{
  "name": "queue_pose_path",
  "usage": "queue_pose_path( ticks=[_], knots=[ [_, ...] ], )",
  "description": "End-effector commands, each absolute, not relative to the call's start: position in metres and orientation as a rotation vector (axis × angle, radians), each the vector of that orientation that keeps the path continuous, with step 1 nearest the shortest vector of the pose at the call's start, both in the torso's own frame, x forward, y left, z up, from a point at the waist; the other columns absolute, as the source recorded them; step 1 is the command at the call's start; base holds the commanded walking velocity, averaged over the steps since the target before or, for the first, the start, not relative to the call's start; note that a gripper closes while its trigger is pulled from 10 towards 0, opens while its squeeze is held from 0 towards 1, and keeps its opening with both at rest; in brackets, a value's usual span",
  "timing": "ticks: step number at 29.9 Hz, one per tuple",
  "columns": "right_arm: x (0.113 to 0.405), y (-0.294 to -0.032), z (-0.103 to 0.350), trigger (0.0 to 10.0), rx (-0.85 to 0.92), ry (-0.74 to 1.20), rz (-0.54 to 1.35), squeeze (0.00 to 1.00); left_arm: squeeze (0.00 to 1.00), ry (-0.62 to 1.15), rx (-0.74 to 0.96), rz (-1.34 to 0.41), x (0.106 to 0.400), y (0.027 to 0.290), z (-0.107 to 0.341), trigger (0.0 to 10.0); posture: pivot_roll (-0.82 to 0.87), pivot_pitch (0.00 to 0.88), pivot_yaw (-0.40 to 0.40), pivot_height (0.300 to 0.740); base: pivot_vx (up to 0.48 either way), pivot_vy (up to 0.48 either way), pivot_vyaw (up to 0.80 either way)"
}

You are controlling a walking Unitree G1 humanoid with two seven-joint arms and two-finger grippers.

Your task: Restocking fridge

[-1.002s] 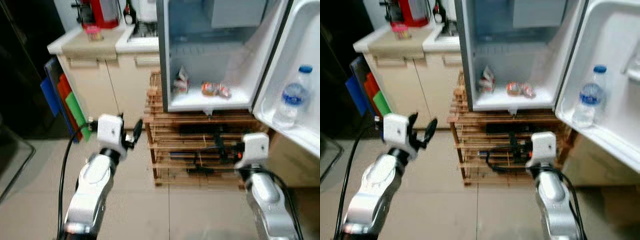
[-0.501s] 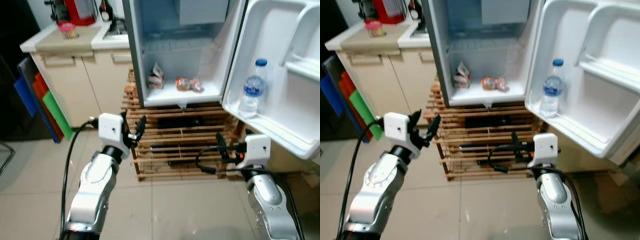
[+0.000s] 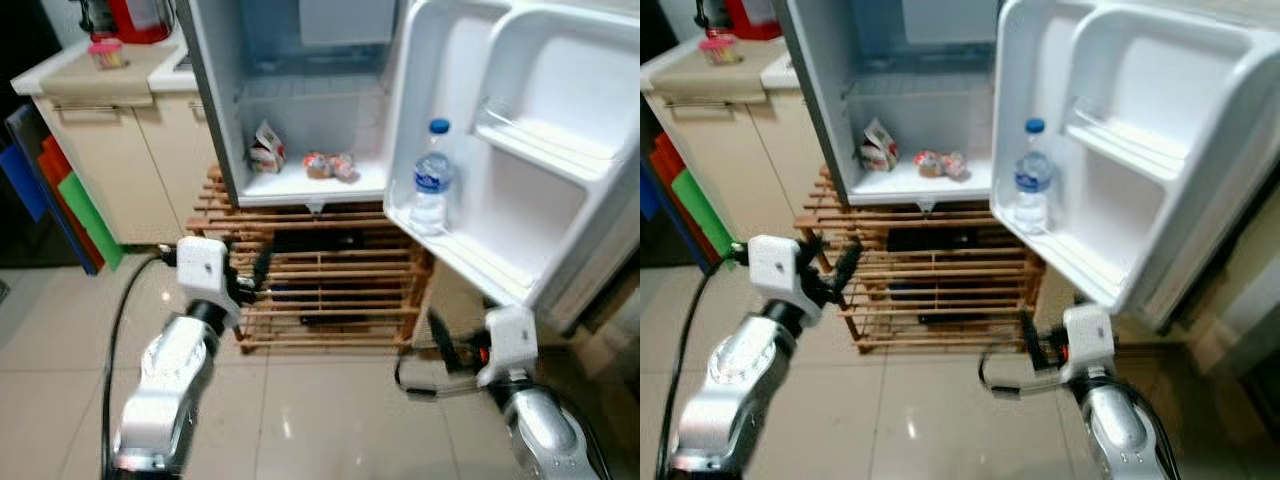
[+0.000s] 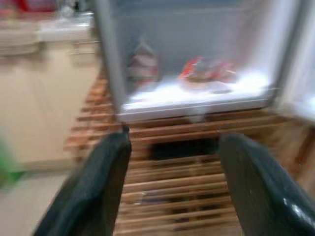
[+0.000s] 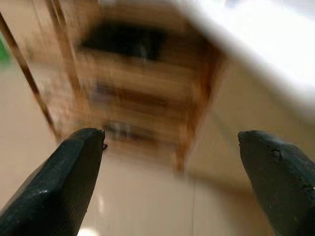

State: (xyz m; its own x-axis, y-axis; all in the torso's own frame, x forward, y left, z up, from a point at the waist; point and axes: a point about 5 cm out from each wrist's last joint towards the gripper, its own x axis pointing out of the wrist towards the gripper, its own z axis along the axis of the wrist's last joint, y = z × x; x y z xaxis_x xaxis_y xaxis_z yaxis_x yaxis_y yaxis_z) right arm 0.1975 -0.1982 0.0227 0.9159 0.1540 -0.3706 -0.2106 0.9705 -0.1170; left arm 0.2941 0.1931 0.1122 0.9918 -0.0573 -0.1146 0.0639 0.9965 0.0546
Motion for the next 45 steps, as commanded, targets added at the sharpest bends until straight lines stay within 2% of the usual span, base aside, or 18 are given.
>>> queue_pose_path(
  ticks=[1,2,3,4,7,9,15,16,17,18,21,26,28,32,38,39,42,45],
  knots=[
    [0.197,-0.215,0.013,10.0,-0.213,0.441,0.098,0.22,0.0,0.291,0.099,-0.02,0.297,0.204,0.084,10.0,-0.13,0.0,0.083,0.74,0.0,0.0,0.0],
    [0.196,-0.222,0.009,10.0,-0.234,0.474,0.058,0.22,0.0,0.352,0.13,-0.017,0.298,0.209,0.076,10.0,-0.13,0.0,0.083,0.74,0.0,0.0,0.0],
    [0.203,-0.246,0.006,10.0,-0.284,0.509,-0.097,0.22,0.0,0.496,0.169,0.0,0.296,0.22,0.054,10.0,-0.14,0.0,0.095,0.74,0.0,0.0,0.0],
    [0.203,-0.246,0.006,10.0,-0.284,0.509,-0.097,0.22,0.0,0.496,0.169,0.0,0.296,0.22,0.054,10.0,-0.14,0.0,0.095,0.74,0.0,0.0,0.0],
    [0.217,-0.269,0.015,10.0,-0.342,0.502,-0.216,0.22,0.0,0.6,0.135,-0.039,0.29,0.222,0.029,10.0,-0.15,0.0,0.103,0.74,0.0,0.0,0.0],
    [0.231,-0.287,0.033,10.0,-0.437,0.445,-0.287,0.23,0.0,0.701,0.242,-0.108,0.28,0.216,0.003,10.0,-0.14,0.0,0.105,0.74,0.0,0.0,0.0],
    [0.254,-0.308,0.062,10.0,-0.558,0.35,-0.395,0.23,0.0,0.86,0.349,-0.14,0.258,0.223,-0.027,10.0,-0.14,0.0,0.115,0.74,0.0,0.0,0.0],
    [0.266,-0.325,0.076,10.0,-0.604,0.342,-0.501,0.22,0.0,0.966,0.4,-0.123,0.235,0.238,-0.042,10.0,-0.14,0.0,0.12,0.74,0.0,0.0,0.0],
    [0.266,-0.325,0.076,10.0,-0.604,0.342,-0.501,0.22,0.0,0.966,0.4,-0.123,0.235,0.238,-0.042,10.0,-0.14,0.0,0.12,0.74,0.0,0.0,0.0],
    [0.271,-0.337,0.085,10.0,-0.623,0.342,-0.579,0.22,0.0,1.037,0.454,-0.118,0.217,0.252,-0.051,10.0,-0.14,0.0,0.123,0.74,0.0,0.0,0.0],
    [0.271,-0.343,0.089,10.0,-0.62,0.348,-0.61,0.22,0.0,1.082,0.491,-0.098,0.203,0.263,-0.056,10.0,-0.13,0.0,0.124,0.74,0.0,0.0,0.0],
    [0.275,-0.344,0.094,10.0,-0.582,0.321,-0.616,0.22,0.0,1.15,0.552,-0.115,0.178,0.275,-0.066,10.0,-0.13,0.0,0.123,0.74,0.0,0.0,0.0],
    [0.283,-0.331,0.093,10.0,-0.53,0.28,-0.553,0.22,0.0,1.188,0.59,-0.155,0.163,0.274,-0.073,10.0,-0.13,0.0,0.123,0.74,0.0,0.0,0.0],
    [0.286,-0.325,0.093,10.0,-0.534,0.272,-0.529,0.22,0.0,1.201,0.6,-0.18,0.156,0.27,-0.078,10.0,-0.13,0.0,0.119,0.74,0.0,0.0,0.0],
    [0.275,-0.338,0.089,10.0,-0.531,0.316,-0.606,0.22,0.0,1.199,0.625,-0.239,0.151,0.261,-0.082,10.0,-0.13,0.0,0.12,0.74,0.0,0.0,0.0],
    [0.277,-0.335,0.092,10.0,-0.452,0.273,-0.578,0.22,0.0,1.209,0.644,-0.267,0.148,0.26,-0.084,10.0,-0.13,0.0,0.12,0.74,0.0,0.0,0.0],
    [0.284,-0.324,0.101,10.0,-0.378,0.191,-0.487,0.22,0.0,1.222,0.677,-0.298,0.143,0.26,-0.086,10.0,-0.13,0.0,0.121,0.74,0.0,0.0,0.0],
    [0.288,-0.305,0.099,10.0,-0.344,0.201,-0.339,0.22,0.0,1.224,0.748,-0.341,0.138,0.261,-0.087,10.0,-0.14,0.0,0.121,0.74,0.0,0.0,0.0]
  ],
)
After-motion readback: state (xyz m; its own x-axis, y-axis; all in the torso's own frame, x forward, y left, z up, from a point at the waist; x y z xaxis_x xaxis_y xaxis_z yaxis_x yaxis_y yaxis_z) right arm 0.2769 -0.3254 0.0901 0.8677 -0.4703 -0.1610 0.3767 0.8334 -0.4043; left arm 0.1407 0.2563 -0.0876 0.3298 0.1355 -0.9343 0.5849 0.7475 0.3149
